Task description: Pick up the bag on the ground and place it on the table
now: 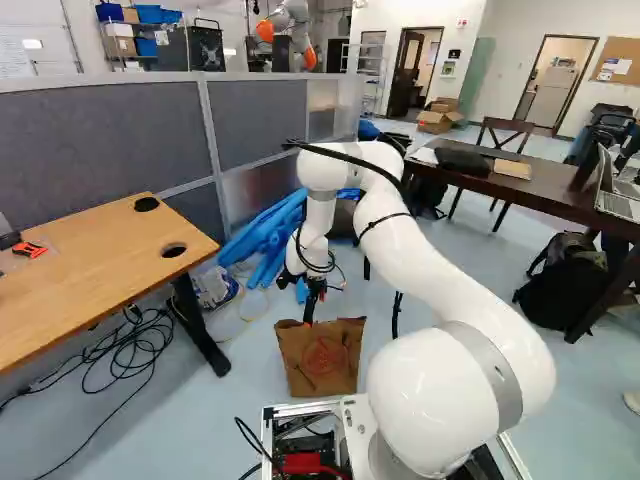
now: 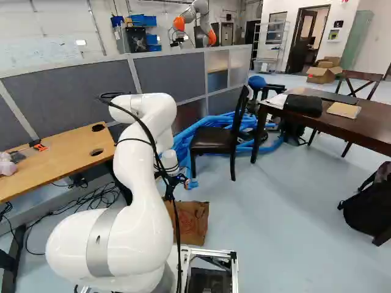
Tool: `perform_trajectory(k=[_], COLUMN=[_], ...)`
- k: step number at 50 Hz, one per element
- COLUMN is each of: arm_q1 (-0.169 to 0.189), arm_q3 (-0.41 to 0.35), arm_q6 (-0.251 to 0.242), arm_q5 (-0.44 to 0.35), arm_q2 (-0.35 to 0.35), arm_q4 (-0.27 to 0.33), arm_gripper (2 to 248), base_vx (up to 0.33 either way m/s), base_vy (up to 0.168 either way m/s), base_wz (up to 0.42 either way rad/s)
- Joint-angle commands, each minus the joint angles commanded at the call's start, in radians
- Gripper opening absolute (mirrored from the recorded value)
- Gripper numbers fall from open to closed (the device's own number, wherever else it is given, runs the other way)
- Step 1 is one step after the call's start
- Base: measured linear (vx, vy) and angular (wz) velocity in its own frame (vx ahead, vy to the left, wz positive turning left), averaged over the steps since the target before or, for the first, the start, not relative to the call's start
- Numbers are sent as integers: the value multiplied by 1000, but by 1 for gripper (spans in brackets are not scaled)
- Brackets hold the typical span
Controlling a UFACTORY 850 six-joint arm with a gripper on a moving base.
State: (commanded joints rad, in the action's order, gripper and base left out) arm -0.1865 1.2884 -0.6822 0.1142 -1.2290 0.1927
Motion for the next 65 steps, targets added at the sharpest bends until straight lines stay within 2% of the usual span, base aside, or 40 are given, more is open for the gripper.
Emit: perform_trajectory(k=[34,42,65], arm_q1=[-31,-34,-35], arm_q3=[124,151,233], arm_q6=[-6,-68,-305], arm_q5=[0,0,0], arm_q2=[-134,-165,-253], arm_q4=[0,0,0], arm_gripper=[247,247,247], base_vx=[0,0,0], base_vy=[0,0,0], base_wz=[0,0,0])
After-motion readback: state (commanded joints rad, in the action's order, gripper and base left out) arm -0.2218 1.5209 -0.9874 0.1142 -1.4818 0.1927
